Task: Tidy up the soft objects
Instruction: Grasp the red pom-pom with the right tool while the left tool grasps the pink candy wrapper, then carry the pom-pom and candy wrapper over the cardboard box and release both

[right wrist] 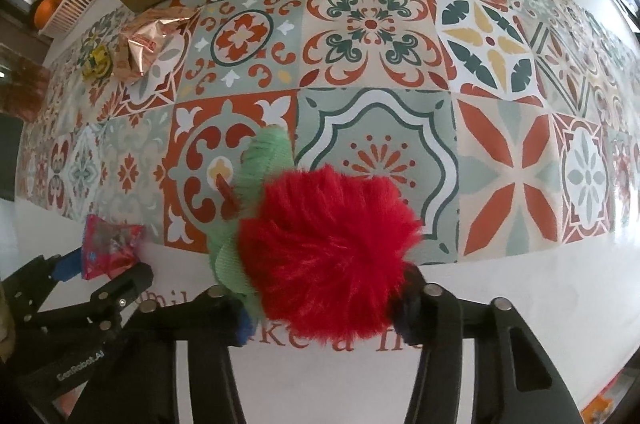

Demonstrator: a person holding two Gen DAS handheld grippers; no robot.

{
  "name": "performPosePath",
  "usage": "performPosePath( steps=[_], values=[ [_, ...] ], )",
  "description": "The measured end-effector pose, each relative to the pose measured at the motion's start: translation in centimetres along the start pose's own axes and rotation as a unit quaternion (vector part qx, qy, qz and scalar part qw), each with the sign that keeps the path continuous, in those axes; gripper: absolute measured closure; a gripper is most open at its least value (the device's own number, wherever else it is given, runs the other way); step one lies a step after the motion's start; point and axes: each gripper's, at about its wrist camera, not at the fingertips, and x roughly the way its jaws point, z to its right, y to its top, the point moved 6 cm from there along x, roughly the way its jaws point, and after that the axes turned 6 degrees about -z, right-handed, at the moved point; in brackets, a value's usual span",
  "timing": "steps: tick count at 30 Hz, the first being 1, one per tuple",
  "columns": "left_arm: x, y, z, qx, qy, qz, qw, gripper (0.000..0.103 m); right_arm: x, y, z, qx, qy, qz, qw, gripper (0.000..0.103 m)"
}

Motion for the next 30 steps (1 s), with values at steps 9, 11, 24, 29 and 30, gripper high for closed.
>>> performPosePath(
  steps=[9,11,24,29,30],
  values=[
    [-1.5,-0.2,0.2,0.013,-0.013,0.028,0.9994,0.043,-1.7,-1.0,-0.3,0.006,0.009,0.028,1.0,0.064],
    [-1.9,-0.4,0.4,0.017,-0.013,0.037,0.9991,0.045,-2.0,-1.3,-0.3,0.006,0.013,0.037,0.999,0.064],
    [-5.2,-1.9,0.3,0.035,-0.019,0.101,0.9941,0.051,-5.7,-2.2,-1.4,-0.002,0.027,0.082,0.996,0.064],
    [-8.1,-2.2,0.2,0.039,-0.017,0.137,0.9897,0.052,-7.5,-1.8,-2.3,-0.003,0.035,0.104,0.994,0.064],
    [-8.6,-2.2,0.2,0.038,-0.015,0.143,0.9888,0.053,-8.0,-1.8,-2.5,-0.006,0.036,0.11,0.993,0.065]
  ],
)
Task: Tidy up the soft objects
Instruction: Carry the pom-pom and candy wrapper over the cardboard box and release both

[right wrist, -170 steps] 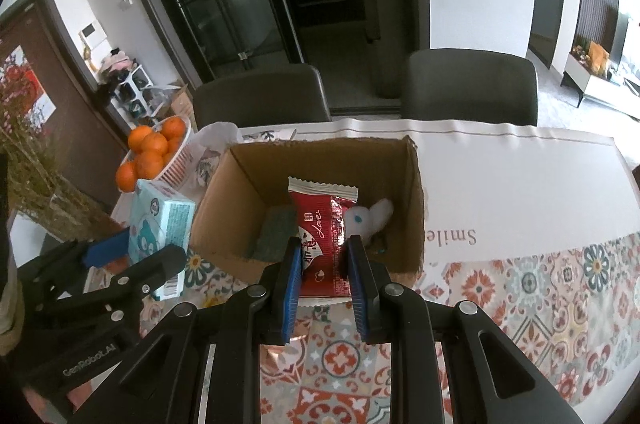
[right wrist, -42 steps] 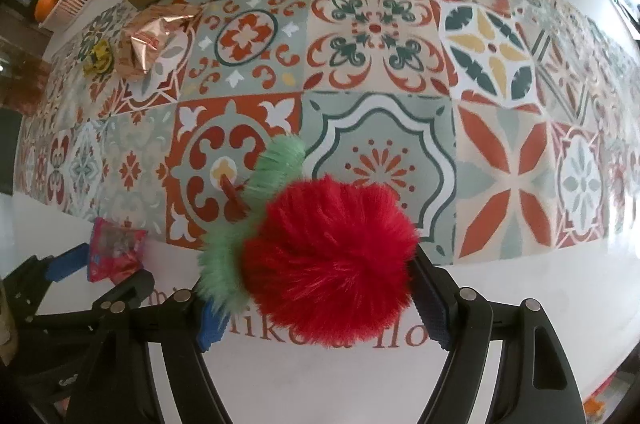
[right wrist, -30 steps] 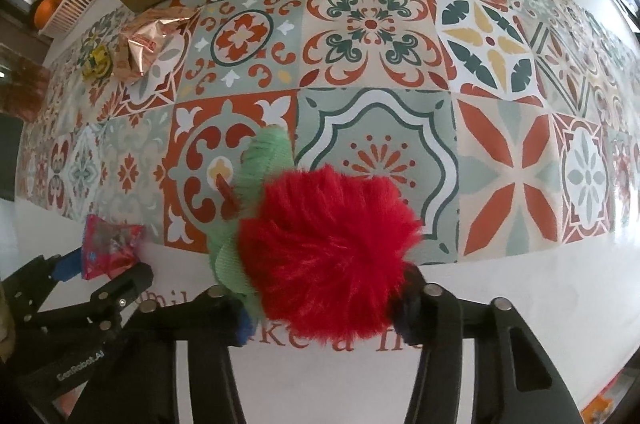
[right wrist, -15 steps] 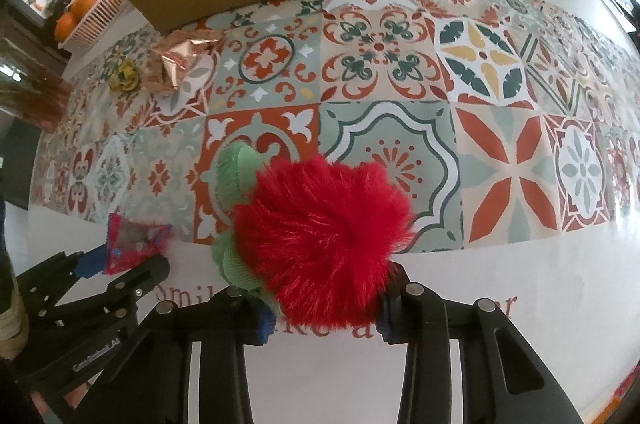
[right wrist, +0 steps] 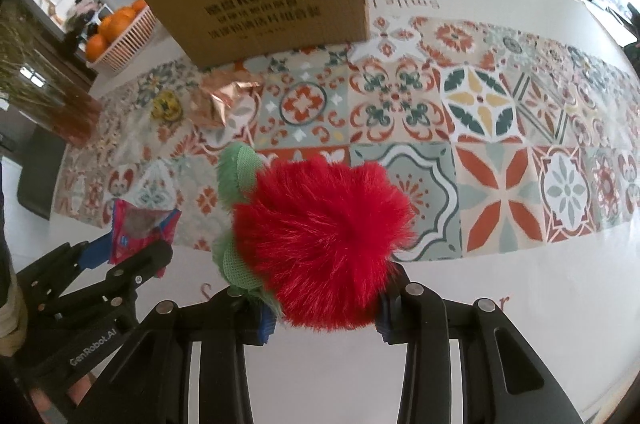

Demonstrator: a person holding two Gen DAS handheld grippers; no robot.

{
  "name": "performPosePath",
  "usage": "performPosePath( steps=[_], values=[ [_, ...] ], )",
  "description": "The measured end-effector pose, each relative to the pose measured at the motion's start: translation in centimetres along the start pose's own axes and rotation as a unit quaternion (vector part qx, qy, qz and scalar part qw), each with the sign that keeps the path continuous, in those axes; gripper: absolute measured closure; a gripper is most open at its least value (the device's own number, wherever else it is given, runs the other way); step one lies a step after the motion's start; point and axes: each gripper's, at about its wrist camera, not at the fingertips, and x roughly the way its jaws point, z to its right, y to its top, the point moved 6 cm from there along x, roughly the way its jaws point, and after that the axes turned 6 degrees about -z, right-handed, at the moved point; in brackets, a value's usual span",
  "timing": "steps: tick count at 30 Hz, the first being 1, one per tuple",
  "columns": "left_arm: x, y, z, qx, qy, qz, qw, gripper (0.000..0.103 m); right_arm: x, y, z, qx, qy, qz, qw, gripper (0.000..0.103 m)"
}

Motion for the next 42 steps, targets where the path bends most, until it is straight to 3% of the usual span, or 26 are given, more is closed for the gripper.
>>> performPosePath(
  steps=[26,42],
  values=[
    [-10.3,7.7,-0.6,0.002,-0.02,0.145,0.9893,0.053,-8.5,7.0,-3.8,-0.03,0.036,0.122,0.991,0.064],
    [-13.4,13.9,-0.9,0.013,-0.013,0.199,0.9799,0.053,-11.0,13.6,-4.5,-0.039,0.035,0.17,0.984,0.064]
  ],
)
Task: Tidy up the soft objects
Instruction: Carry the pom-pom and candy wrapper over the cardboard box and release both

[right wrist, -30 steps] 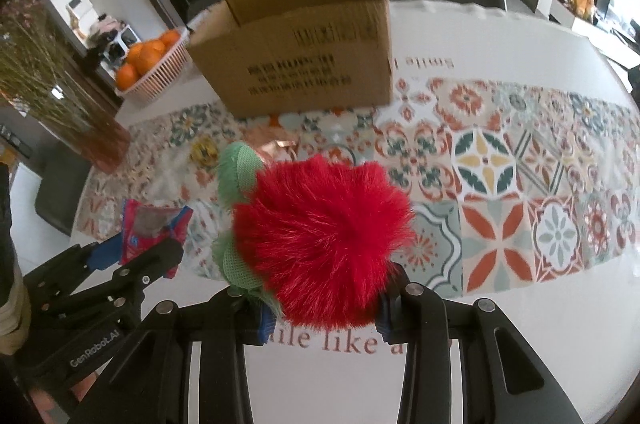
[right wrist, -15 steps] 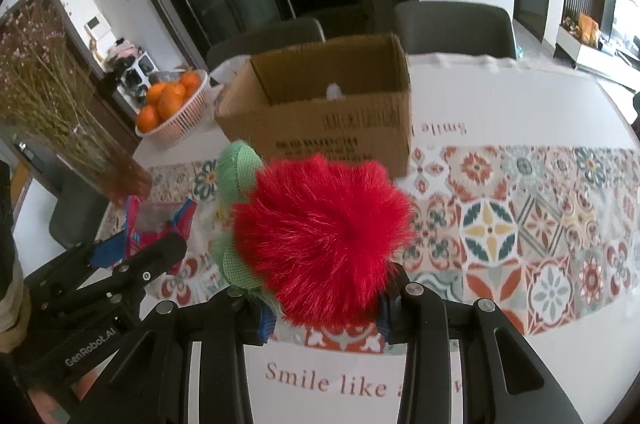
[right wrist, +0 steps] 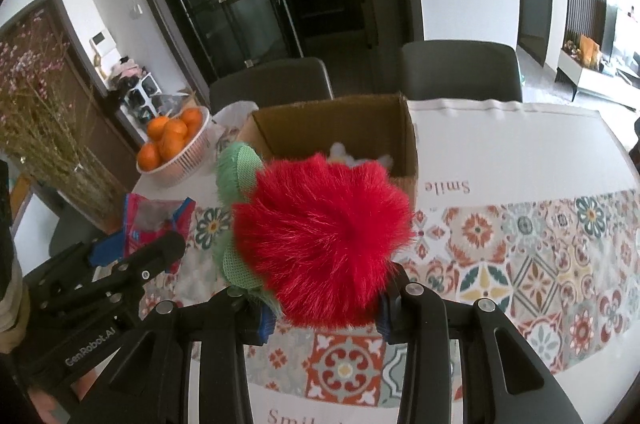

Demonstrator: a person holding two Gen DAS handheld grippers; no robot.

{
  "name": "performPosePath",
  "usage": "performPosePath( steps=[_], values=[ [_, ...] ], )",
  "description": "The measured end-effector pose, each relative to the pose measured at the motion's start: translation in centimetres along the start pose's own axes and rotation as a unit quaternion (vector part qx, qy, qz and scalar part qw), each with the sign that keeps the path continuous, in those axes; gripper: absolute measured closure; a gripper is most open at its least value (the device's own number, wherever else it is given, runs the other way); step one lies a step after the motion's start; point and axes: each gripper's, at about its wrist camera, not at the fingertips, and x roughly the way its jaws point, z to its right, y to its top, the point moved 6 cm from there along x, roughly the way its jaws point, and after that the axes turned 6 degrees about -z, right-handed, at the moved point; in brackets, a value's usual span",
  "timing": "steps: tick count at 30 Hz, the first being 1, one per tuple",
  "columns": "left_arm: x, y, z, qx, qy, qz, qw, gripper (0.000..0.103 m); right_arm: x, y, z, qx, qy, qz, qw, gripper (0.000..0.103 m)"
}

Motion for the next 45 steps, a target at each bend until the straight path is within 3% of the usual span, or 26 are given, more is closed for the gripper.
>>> performPosePath(
  steps=[12,37,40,42,45],
  values=[
    [1.5,5.0,-0.4,-0.004,-0.006,0.01,0.9999,0.053,1.4,5.0,0.5,-0.009,-0.004,0.01,1.0,0.064],
    [8.9,11.0,-0.8,0.019,-0.001,-0.048,0.9987,0.052,8.5,10.2,3.0,-0.003,-0.029,-0.06,0.998,0.063],
    [9.7,11.4,-0.9,0.023,0.0,-0.057,0.9981,0.049,9.0,10.6,3.1,-0.004,-0.033,-0.063,0.997,0.06],
    [10.3,11.6,-0.8,0.028,0.004,-0.063,0.9976,0.044,9.4,10.7,3.1,0.002,-0.029,-0.068,0.997,0.049],
    [11.0,11.9,-0.8,0.029,0.008,-0.077,0.9966,0.042,9.6,10.7,3.8,0.016,-0.025,-0.07,0.997,0.04]
  ],
)
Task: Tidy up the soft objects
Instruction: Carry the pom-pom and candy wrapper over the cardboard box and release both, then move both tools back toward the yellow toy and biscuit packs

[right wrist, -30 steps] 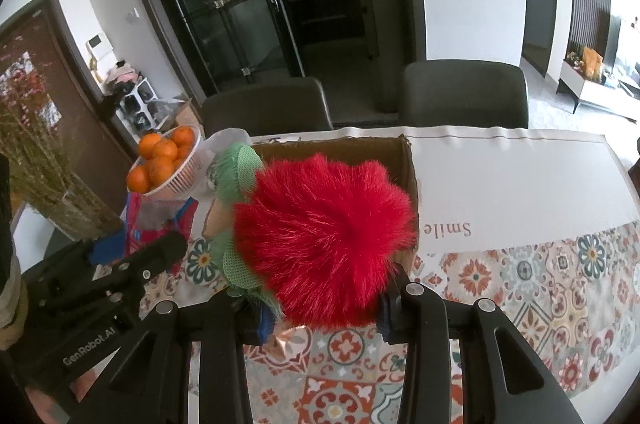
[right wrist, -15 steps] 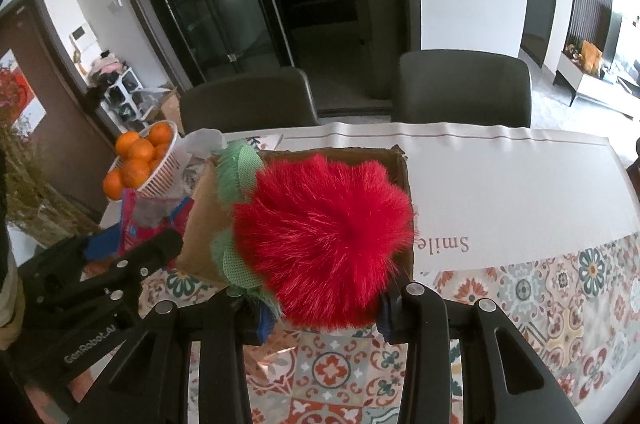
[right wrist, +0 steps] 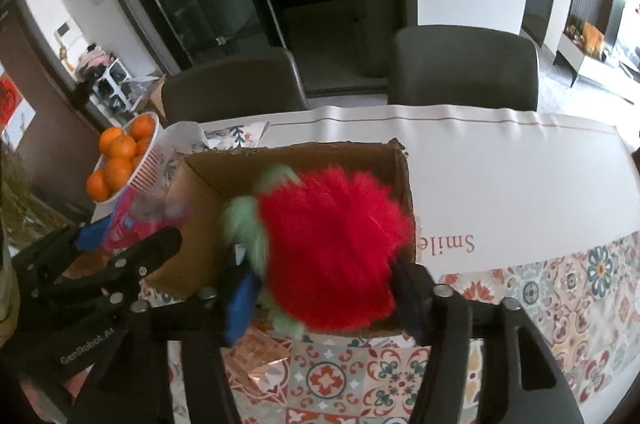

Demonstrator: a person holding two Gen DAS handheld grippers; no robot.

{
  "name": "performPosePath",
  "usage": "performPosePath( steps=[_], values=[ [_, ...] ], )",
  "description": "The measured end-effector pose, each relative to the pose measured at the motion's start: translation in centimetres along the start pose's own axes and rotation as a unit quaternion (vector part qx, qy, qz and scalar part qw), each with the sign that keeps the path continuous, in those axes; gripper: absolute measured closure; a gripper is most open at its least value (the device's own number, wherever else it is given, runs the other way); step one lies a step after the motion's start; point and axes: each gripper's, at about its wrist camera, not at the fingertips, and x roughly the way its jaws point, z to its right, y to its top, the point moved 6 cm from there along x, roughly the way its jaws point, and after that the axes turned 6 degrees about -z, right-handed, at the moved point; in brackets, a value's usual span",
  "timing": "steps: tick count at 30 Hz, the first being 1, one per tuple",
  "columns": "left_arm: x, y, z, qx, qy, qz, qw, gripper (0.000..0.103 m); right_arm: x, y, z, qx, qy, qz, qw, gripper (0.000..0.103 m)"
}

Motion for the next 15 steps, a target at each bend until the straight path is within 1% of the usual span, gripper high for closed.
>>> performPosePath(
  steps=[3,6,10,15],
  values=[
    [0.3,0.1,0.1,0.0,0.004,-0.003,1.0,0.041,0.1,-0.1,0.5,0.008,0.0,0.001,1.0,0.035],
    [0.3,0.0,0.2,0.001,0.007,-0.004,1.0,0.037,0.0,-0.3,0.6,0.01,-0.002,-0.002,1.0,0.035],
    [-0.2,-0.5,-0.1,0.002,0.02,0.0,0.9998,0.037,-0.9,-0.6,0.2,0.005,-0.019,0.008,1.0,0.035],
    [-1.6,-1.6,-0.8,0.003,0.035,0.006,0.9994,0.034,-2.2,-1.5,-1.0,-0.004,-0.025,0.025,0.999,0.035]
  ],
)
